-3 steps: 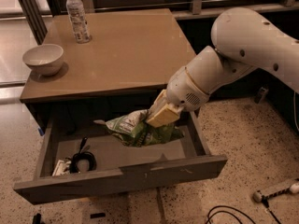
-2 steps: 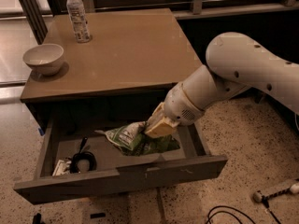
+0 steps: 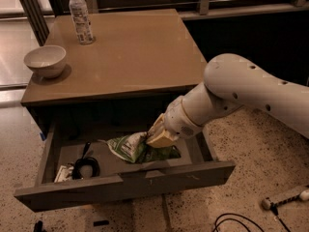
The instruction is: Place green jalapeno chip bag into top drawer
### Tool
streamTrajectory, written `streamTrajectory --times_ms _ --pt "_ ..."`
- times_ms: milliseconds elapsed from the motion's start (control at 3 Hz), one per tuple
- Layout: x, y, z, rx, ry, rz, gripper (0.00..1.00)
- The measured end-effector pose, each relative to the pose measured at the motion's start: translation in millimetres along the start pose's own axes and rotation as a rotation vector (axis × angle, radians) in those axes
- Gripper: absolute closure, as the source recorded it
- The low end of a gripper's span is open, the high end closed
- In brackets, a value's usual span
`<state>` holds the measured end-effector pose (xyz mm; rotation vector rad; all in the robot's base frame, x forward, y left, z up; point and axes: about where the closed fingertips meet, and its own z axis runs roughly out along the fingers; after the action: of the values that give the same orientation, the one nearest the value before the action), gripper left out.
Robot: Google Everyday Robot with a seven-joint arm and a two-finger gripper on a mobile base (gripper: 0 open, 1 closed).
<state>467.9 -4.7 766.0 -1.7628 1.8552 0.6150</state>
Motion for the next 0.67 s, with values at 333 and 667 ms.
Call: streamTrajectory --times_ms 333,667 --pt "3 -5 3 0.022 0.008 -0.016 1.00" --pt "10 -19 9 0.079 0.015 -0.056 1.00"
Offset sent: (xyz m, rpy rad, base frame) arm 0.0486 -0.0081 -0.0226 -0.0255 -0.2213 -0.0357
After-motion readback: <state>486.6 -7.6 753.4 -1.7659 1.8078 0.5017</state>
